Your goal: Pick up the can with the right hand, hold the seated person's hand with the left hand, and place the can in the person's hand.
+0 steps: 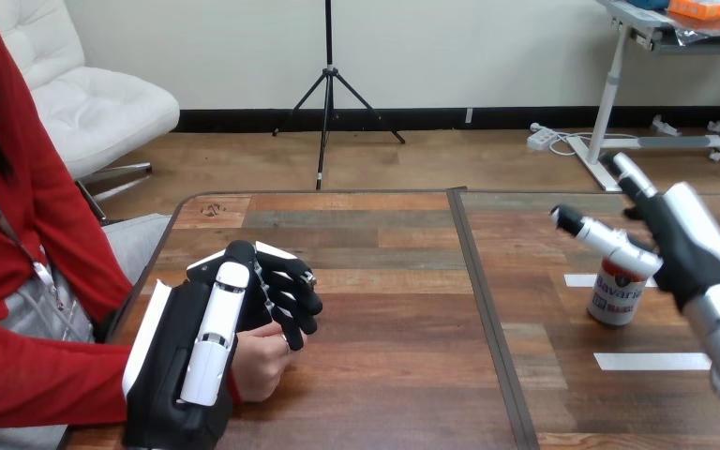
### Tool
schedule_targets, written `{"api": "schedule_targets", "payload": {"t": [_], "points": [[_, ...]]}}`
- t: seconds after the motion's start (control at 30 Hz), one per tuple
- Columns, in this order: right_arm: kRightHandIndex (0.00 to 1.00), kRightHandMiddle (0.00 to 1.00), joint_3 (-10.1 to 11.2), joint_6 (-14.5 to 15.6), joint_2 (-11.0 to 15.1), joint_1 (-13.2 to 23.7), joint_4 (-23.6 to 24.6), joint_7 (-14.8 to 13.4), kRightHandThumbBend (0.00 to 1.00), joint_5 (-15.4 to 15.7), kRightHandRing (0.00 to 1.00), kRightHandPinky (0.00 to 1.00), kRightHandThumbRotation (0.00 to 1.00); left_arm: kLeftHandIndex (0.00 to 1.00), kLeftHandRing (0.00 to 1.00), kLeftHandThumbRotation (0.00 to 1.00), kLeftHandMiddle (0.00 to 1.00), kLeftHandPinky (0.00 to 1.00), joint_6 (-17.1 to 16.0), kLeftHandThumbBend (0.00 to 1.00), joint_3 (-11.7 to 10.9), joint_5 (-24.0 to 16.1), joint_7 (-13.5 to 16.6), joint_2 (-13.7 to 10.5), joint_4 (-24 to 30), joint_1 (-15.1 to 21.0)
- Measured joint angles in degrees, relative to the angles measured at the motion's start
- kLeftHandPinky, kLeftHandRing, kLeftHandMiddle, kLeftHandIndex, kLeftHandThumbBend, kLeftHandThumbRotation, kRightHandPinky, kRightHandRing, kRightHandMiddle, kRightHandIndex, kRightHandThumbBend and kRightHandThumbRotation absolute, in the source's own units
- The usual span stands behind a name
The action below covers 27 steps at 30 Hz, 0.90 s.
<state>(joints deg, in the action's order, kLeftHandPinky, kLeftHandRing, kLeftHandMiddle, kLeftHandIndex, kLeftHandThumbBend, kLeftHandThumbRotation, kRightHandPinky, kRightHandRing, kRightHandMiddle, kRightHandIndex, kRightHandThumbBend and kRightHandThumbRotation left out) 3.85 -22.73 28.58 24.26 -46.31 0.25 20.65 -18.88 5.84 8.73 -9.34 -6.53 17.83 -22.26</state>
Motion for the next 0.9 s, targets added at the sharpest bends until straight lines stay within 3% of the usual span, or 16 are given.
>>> {"api": "schedule_targets", "payload": {"t": [0.23,0.6,0.9], "points": [[0.97,0.96,-0.7,-0.2,1.5,4.1,-5.3,-1.4,1.00,0.4,0.94,0.79,0.80,0.43,0.35,1.00,0.41,0.24,0.0,0.19,0.0,0.0,0.0,0.1,-0.1,0.0],[0.96,0.96,-2.6,-0.2,3.4,10.0,-12.7,-4.2,1.00,2.5,0.95,0.83,0.76,0.43,0.35,1.00,0.41,0.25,0.0,0.19,0.0,0.0,0.0,0.2,-0.2,0.4],[0.95,0.95,-3.7,-0.1,4.8,14.2,-18.2,-5.1,1.00,2.7,0.94,0.82,0.71,0.42,0.35,1.00,0.41,0.25,0.0,0.19,0.0,0.0,0.0,0.3,-0.6,1.0]]}}
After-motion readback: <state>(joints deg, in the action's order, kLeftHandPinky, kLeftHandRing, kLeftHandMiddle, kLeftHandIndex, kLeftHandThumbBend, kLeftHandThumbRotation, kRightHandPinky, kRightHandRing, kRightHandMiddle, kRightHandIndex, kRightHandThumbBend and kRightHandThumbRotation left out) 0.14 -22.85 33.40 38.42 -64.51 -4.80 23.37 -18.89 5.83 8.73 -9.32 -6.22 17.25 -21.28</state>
